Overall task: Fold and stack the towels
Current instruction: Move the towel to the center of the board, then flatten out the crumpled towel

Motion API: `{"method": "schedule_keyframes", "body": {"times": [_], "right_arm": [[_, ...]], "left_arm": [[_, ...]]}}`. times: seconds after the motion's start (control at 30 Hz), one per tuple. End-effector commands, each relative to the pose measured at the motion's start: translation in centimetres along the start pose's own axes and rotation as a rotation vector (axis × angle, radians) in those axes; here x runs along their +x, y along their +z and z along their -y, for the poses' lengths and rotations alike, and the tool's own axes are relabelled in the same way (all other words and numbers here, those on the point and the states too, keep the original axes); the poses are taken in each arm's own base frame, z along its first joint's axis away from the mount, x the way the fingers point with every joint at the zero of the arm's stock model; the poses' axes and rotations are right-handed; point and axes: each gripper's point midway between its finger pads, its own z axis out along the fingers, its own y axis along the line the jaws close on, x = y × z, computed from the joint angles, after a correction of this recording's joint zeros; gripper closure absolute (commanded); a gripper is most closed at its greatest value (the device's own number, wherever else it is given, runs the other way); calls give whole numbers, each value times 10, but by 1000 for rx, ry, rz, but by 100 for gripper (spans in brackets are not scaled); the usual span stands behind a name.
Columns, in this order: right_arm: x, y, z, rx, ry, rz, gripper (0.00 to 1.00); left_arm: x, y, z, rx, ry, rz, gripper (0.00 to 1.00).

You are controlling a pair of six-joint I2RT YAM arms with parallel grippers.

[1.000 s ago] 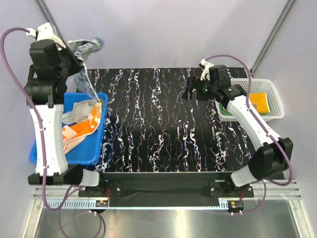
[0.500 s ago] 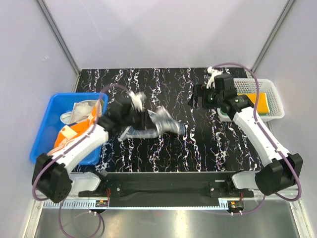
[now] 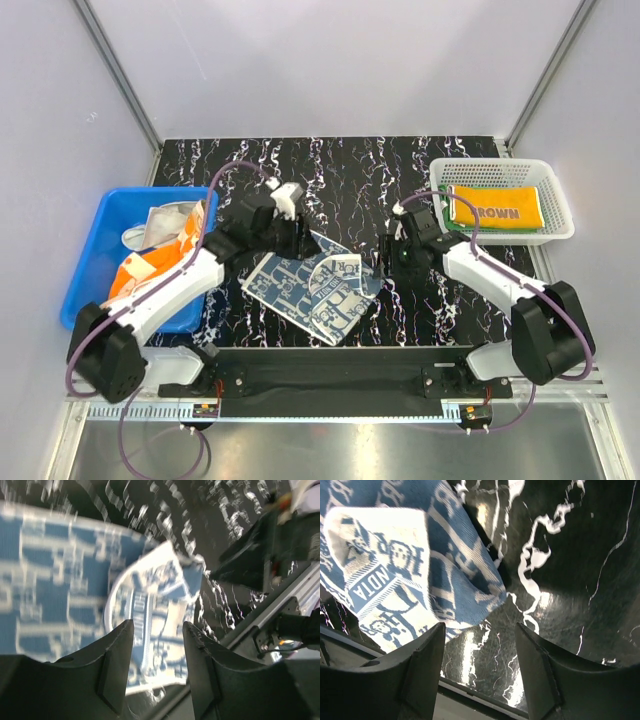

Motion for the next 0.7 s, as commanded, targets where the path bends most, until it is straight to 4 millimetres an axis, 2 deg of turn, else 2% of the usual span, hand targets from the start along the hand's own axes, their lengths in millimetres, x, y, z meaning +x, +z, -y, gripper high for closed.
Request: {"method": "schedule_keyframes", "body": {"times": [0.0,0.07,0.1,0.17,0.2,0.27,0.3,0.33,0.37,0.4,0.43,0.47,0.53,0.57,0.67], "right_arm": [[-24,-12,-17,-61,36,128,36],[-22,-19,-14,-43,23,124,36],[-26,-27,-15,-43,16,149,36],[-27,-38,-17,-44,-6,167,36],[-31,-47,-18,-43,-20,197,35],[-35,-60,-20,-45,-30,223,35],[-38,-68,-22,-49,-36,248,35],[-39,-73,-23,-55,-50,260,35],[-40,-77,-25,-57,-60,265,35],[-42,-83,-27,-66,-68,282,35],[-42,-86,-28,-72,-78,288,34],[-42,-88,-29,-74,-83,293,34],[-44,-92,-29,-76,-89,306,34],[-43,-92,-30,-78,-92,303,34],[-45,-92,-32,-89,-97,306,34]], "left_arm": [[-33,29,27,153,282,42,51],[-28,45,31,184,408,-4,51],[-30,60,31,190,428,-46,51],[-30,73,34,233,469,-97,50],[-26,88,32,242,472,-156,50],[-24,100,28,249,494,-200,49],[-20,105,25,244,493,-231,48],[-11,117,17,235,483,-272,47],[-20,122,21,246,503,-262,46],[-17,124,20,250,496,-293,46],[-7,136,13,251,484,-334,46],[-14,140,19,274,495,-328,46],[6,151,11,291,481,-410,46],[4,154,15,302,487,-418,46],[23,159,12,317,477,-486,46]]}}
